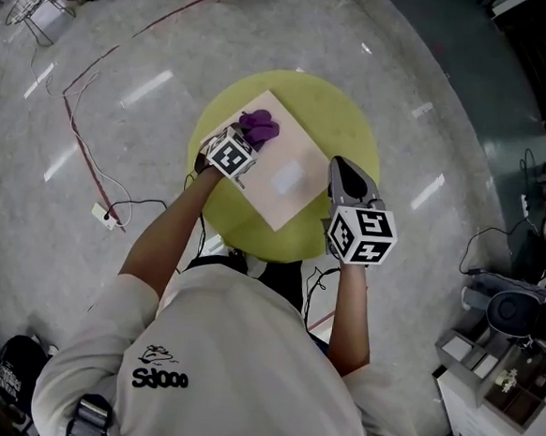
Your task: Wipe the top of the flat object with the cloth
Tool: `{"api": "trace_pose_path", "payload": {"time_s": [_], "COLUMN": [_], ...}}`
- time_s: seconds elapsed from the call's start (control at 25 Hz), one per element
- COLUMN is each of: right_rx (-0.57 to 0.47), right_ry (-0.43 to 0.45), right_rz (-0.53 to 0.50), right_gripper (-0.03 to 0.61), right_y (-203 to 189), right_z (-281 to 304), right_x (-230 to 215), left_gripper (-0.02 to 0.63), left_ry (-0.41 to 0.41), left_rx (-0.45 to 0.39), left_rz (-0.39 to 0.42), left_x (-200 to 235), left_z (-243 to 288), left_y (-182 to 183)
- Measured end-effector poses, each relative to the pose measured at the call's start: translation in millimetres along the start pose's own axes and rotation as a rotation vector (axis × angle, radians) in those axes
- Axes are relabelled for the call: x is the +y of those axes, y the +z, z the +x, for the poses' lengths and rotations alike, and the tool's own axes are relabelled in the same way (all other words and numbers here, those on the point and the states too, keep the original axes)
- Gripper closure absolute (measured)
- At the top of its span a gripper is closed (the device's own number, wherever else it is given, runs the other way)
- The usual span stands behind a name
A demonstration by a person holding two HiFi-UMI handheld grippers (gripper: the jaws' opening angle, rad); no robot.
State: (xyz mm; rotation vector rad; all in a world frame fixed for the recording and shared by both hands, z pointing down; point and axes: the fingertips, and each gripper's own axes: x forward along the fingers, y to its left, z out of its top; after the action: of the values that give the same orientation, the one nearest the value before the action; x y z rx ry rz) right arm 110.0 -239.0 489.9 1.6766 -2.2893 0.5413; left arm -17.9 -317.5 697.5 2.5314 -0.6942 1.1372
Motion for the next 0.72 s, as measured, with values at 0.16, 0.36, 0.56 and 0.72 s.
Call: {"api": "trace_pose_path", "payload": {"time_s": [0.16,0.36,0.56,0.72], "right_rx": [0.006,0.012,0.020,0.016], "right_ry": [0.002,0.009,0.014,0.008], "right_rz": [-0.012,-0.018,-0.027,-0.024], "right_gripper": [0.569,0.569,0.569,0.569], "right_y": [5.1,9.1,7.4,5.9], "right_z": [7.8,13.8,15.5,9.3], "right_x": [4.6,8.8,12.9,14.7], "left_gripper": [0.548,0.549,0.548,0.548], "left_ry": [0.052,0.087,0.075,0.059], "left_rx": [-0.001,-0.007,-0.037,-0.027], "left_rz": [-0.047,-0.076,-0.090,-0.067], "left_x": [37.5,55.2,43.0,24.7], "left_z": [-8.6,-16.9,-24.1,-31.1], "left_y": [-8.3,-19.1,-23.4,-30.0]}}
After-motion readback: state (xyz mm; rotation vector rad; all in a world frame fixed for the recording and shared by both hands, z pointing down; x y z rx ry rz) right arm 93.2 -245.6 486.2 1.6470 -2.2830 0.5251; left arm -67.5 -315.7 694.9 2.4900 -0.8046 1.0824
